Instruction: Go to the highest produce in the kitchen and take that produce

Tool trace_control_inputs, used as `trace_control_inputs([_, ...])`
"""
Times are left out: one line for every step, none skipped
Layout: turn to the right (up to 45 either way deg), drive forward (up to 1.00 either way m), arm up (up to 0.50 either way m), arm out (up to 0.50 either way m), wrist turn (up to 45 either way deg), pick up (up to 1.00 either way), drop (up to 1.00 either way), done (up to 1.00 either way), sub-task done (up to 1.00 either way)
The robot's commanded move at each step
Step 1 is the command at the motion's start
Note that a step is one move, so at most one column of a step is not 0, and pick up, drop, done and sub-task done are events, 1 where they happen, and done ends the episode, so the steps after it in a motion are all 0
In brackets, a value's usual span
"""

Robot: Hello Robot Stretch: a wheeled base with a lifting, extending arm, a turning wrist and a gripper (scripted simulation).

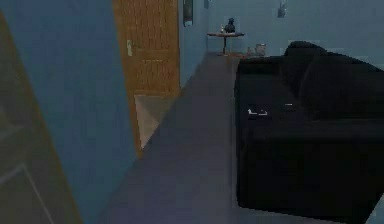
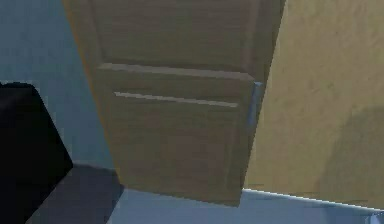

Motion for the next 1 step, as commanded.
trace_control_inputs([0.0, 1.00, 0.00, 0.00, 0.0, 0.00, 0.00, 0.00, 0.00])
